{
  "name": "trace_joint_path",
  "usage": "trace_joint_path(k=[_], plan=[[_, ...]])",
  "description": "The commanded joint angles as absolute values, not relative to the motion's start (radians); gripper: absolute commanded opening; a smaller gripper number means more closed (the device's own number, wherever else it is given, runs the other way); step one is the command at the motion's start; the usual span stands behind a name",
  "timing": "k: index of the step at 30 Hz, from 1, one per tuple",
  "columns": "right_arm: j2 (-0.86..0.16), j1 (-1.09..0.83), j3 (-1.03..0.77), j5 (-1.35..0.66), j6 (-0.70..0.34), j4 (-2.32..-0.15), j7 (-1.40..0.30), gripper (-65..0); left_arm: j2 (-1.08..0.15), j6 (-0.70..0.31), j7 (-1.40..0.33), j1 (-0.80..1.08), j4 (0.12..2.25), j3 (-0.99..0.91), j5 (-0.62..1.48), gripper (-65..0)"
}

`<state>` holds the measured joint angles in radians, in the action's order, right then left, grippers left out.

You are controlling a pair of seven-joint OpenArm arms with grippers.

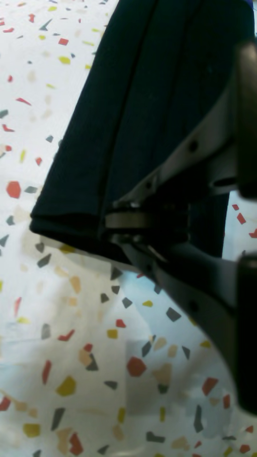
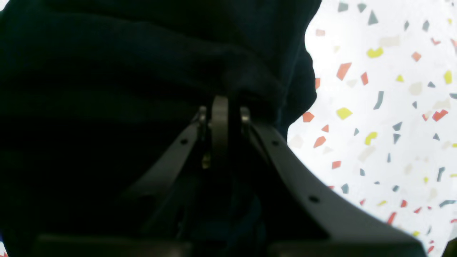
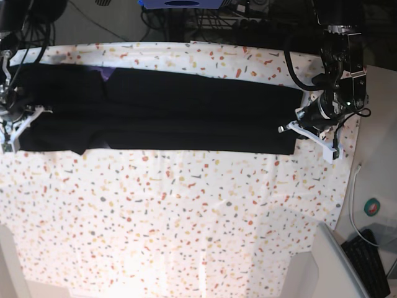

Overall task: Layout the t-shirt on the table in an organized manner, then fold the t-shirt properly
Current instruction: 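Lay the folded edge down with both grippers, forming a long strip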

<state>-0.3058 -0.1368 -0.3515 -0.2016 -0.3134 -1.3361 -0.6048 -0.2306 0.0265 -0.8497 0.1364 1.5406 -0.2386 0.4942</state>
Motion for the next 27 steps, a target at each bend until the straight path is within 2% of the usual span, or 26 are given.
trace_joint_path(k=[1,6,13,19,27], plan=[[-0.326,-0.131,-0.36,-0.197,-0.311,-1.354,-0.599,-65.0,-0.243,0.025,-0.831,0.125,1.557,-0.242,0.489,-65.0],[-0.311,-0.136,-0.36,-0.199,-0.311,-1.376,-0.615,-65.0,-0.24,0.025,-0.829,0.125,1.555,-0.236,0.487,-65.0],[-0.305,-0.154,-0.38,-0.199,-0.311,-1.495,-0.723,-65.0,-0.237,0.025,-0.829,0.124,1.554,-0.231,0.487,-65.0],[-0.283,-0.154,-0.383,-0.196,-0.311,-1.491,-0.745,-65.0,-0.237,0.025,-0.826,0.116,1.486,-0.231,0.486,-65.0],[-0.246,-0.182,-0.409,-0.194,-0.311,-1.549,-0.826,-65.0,-0.236,0.025,-0.754,0.12,1.452,-0.229,0.429,-65.0]])
